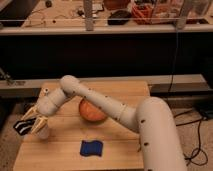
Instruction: Place the eraser in the ceramic cup
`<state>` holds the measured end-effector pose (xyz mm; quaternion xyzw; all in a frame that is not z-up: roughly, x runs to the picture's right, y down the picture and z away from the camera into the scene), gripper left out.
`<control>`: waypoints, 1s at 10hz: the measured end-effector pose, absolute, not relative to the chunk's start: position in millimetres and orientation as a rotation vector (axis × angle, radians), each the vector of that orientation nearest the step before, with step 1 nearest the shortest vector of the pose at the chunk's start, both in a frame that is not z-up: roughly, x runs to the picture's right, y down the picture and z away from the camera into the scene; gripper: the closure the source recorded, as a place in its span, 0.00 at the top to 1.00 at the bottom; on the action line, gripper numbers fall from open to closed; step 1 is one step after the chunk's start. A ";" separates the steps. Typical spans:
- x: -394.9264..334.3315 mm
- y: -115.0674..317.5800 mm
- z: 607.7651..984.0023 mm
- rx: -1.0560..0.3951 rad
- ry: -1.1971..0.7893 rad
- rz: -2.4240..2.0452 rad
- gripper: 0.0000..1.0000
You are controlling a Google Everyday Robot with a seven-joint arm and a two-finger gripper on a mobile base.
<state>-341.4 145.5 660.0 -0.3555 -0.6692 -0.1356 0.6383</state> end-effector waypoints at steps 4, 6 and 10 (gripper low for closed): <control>-347.8 140.2 671.1 -0.819 -1.518 -0.306 0.68; -348.4 136.4 673.7 -0.810 -1.516 -0.296 0.80; -345.4 129.5 669.6 -0.770 -1.535 -0.293 0.80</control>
